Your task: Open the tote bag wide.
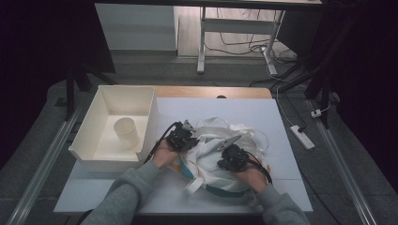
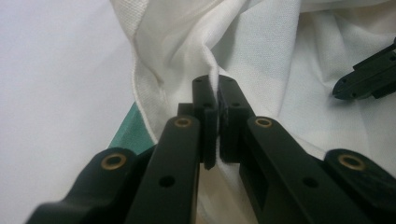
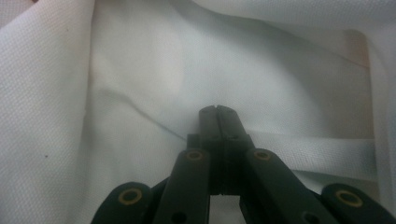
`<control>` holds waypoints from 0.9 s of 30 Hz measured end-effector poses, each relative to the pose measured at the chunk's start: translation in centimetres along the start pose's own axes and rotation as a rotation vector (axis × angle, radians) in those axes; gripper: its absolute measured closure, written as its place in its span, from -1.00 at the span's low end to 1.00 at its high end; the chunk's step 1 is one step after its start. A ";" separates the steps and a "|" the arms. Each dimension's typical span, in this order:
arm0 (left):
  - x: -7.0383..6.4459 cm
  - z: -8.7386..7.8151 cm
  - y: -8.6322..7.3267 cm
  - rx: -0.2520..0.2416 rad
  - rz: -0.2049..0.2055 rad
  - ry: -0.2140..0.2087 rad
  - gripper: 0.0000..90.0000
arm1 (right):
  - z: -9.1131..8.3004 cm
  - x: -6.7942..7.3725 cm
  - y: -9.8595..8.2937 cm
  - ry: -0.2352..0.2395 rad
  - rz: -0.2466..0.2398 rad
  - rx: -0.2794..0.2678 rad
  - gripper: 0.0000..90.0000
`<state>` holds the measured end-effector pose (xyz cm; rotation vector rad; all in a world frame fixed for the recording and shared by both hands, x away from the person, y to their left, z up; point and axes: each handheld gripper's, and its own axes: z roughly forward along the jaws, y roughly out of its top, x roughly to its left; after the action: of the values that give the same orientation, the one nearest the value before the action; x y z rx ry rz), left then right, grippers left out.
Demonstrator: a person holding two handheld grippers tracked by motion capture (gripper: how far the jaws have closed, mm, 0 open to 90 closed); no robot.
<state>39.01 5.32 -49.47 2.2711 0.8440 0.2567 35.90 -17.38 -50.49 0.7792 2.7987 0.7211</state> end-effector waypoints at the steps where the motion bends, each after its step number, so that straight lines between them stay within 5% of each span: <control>1: 0.0 0.0 0.0 0.000 0.000 0.000 0.92 | 0.0 0.0 0.0 0.000 0.003 -0.006 1.00; 8: 0.2 0.1 0.0 -0.006 -0.006 0.005 0.92 | 0.0 0.4 -0.1 -0.017 -0.014 -0.017 1.00; 11: 0.4 0.2 0.0 -0.014 -0.013 0.007 0.92 | 0.0 0.5 0.0 0.028 -0.005 -0.021 1.00; 20: 0.5 0.2 0.0 -0.016 -0.019 0.002 0.92 | -0.2 0.4 0.0 0.038 -0.009 -0.027 1.00; 27: 0.1 -0.4 0.1 -0.018 -0.002 0.002 0.92 | -2.1 0.6 0.4 0.006 -0.041 -0.142 1.00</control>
<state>38.92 5.54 -49.14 2.2533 0.8415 0.2652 35.02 -17.68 -48.46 0.6936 2.7236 0.9053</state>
